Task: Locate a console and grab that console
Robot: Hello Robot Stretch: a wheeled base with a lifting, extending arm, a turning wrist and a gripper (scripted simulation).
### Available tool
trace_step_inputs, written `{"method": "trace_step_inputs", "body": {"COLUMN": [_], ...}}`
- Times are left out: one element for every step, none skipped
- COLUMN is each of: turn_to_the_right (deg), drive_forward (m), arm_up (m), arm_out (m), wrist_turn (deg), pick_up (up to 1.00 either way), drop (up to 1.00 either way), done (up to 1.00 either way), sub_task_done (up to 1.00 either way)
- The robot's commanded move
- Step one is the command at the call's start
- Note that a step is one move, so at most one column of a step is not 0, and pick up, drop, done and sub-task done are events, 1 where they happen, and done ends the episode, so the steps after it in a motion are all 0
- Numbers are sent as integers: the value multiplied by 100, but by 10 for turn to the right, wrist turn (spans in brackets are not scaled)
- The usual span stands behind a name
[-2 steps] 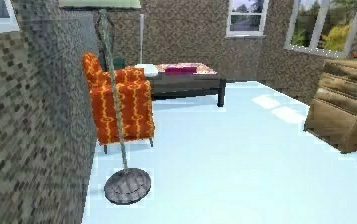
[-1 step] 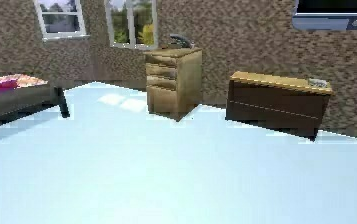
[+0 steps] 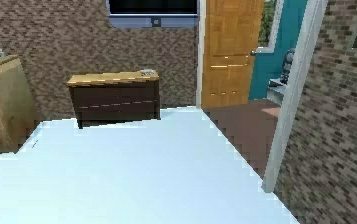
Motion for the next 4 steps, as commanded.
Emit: {"method": "trace_step_inputs", "body": {"turn_to_the_right": [0,-450,-420,0], "drive_forward": [15,0,0,100], "arm_up": [0,0,0,0], "arm_out": [0,0,0,0], "wrist_turn": [0,0,0,0], "pick_up": [0,0,0,0], "drop": [0,0,0,0], "done": [0,0,0,0], "sub_task_done": [0,0,0,0]}}
